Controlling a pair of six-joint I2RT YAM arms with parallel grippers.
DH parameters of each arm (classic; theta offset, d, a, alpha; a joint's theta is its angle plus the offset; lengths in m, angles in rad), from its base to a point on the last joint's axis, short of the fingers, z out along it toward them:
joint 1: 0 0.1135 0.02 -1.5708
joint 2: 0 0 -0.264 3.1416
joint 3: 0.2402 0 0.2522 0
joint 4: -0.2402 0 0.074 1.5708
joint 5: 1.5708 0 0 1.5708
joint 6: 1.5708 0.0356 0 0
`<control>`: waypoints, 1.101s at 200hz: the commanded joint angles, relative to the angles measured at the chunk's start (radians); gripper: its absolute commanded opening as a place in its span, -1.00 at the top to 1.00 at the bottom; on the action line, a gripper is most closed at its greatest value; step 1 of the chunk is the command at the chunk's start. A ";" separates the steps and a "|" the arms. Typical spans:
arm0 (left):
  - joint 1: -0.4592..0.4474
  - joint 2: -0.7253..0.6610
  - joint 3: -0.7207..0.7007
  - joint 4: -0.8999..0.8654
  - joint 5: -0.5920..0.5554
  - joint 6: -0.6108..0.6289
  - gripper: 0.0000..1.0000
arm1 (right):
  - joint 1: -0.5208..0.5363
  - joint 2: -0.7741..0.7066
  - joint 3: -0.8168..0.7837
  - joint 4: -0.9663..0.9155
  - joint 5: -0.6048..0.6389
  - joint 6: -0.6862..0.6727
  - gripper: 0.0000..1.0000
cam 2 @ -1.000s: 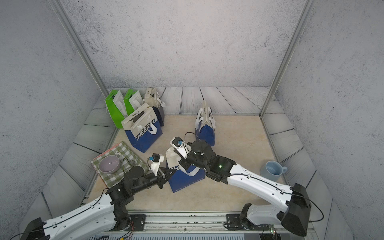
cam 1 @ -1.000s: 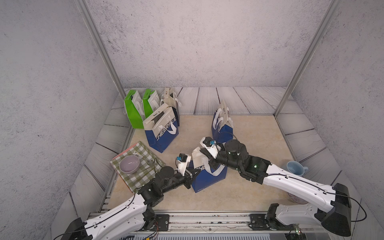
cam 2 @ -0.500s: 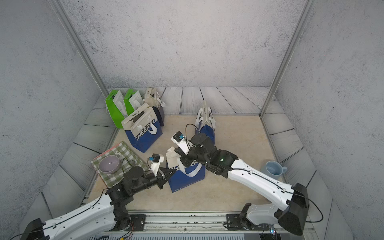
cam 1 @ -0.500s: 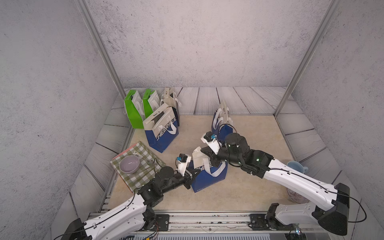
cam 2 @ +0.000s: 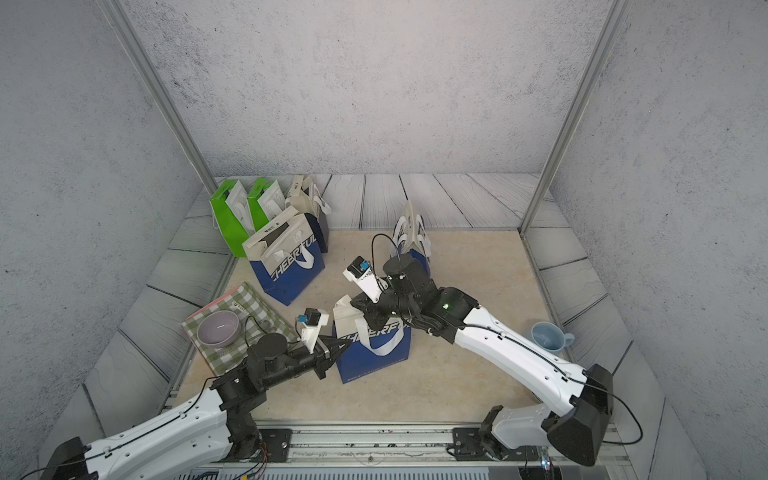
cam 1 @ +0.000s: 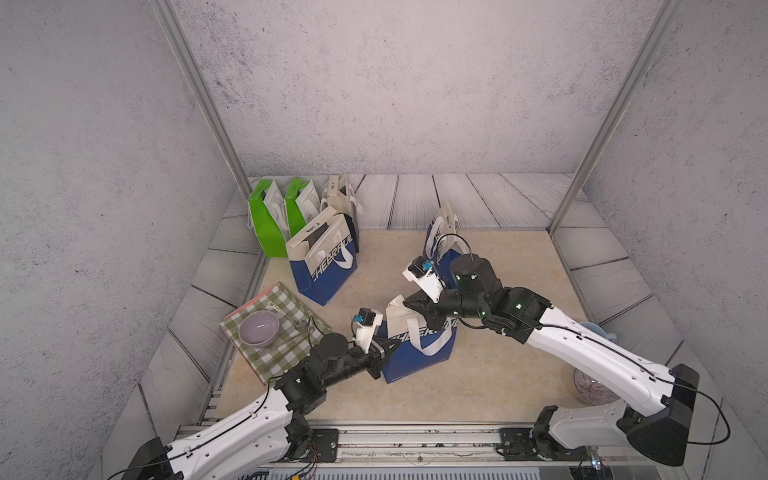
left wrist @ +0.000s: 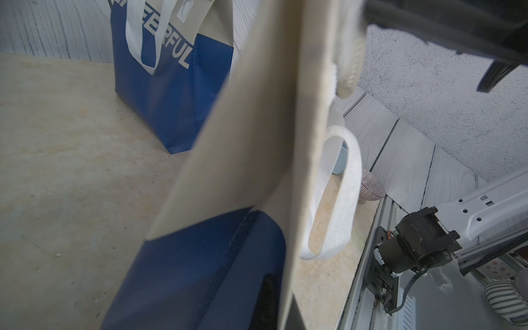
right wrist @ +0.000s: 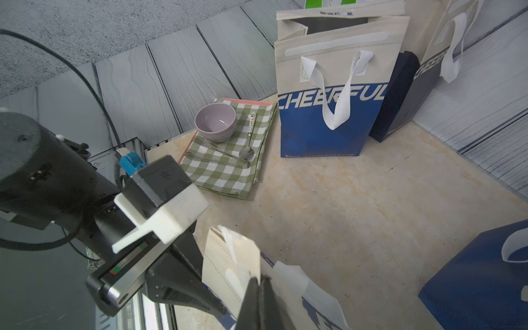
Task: Open the takeout bag
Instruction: Open the takeout bag at the center of the board.
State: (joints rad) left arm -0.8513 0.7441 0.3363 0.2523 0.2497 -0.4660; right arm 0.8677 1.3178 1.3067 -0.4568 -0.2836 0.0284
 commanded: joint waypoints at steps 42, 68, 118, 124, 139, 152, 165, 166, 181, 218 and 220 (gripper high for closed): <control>-0.008 -0.012 0.009 -0.041 -0.012 0.026 1.00 | -0.053 0.024 0.077 -0.031 -0.071 0.037 1.00; -0.007 -0.012 0.008 -0.052 -0.013 0.032 1.00 | -0.072 0.033 0.100 -0.044 -0.112 0.045 1.00; -0.008 -0.017 0.003 -0.064 -0.021 0.035 1.00 | -0.099 0.063 0.159 -0.100 -0.178 0.035 1.00; -0.008 -0.017 0.003 -0.065 -0.021 0.035 1.00 | -0.100 0.067 0.167 -0.109 -0.184 0.031 1.00; -0.007 -0.017 0.003 -0.067 -0.021 0.039 1.00 | -0.103 0.079 0.191 -0.141 -0.194 0.013 1.00; -0.008 -0.017 0.003 -0.071 -0.021 0.041 1.00 | -0.105 0.089 0.214 -0.175 -0.198 -0.007 1.00; -0.007 -0.017 0.003 -0.072 -0.021 0.041 1.00 | -0.107 0.095 0.232 -0.200 -0.201 -0.024 1.00; -0.007 -0.017 0.003 -0.072 -0.021 0.041 1.00 | -0.107 0.095 0.234 -0.202 -0.201 -0.026 1.00; -0.007 -0.017 0.003 -0.074 -0.021 0.040 1.00 | -0.109 0.107 0.258 -0.233 -0.211 -0.041 1.00; -0.007 -0.016 0.003 -0.071 -0.021 0.041 1.00 | -0.111 0.138 0.318 -0.299 -0.212 -0.081 1.00; -0.008 -0.016 0.003 -0.073 -0.021 0.040 1.00 | -0.111 0.140 0.321 -0.302 -0.213 -0.084 1.00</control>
State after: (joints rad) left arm -0.8543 0.7330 0.3359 0.1982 0.2283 -0.4370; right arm 0.7643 1.4498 1.5791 -0.7128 -0.4950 -0.0128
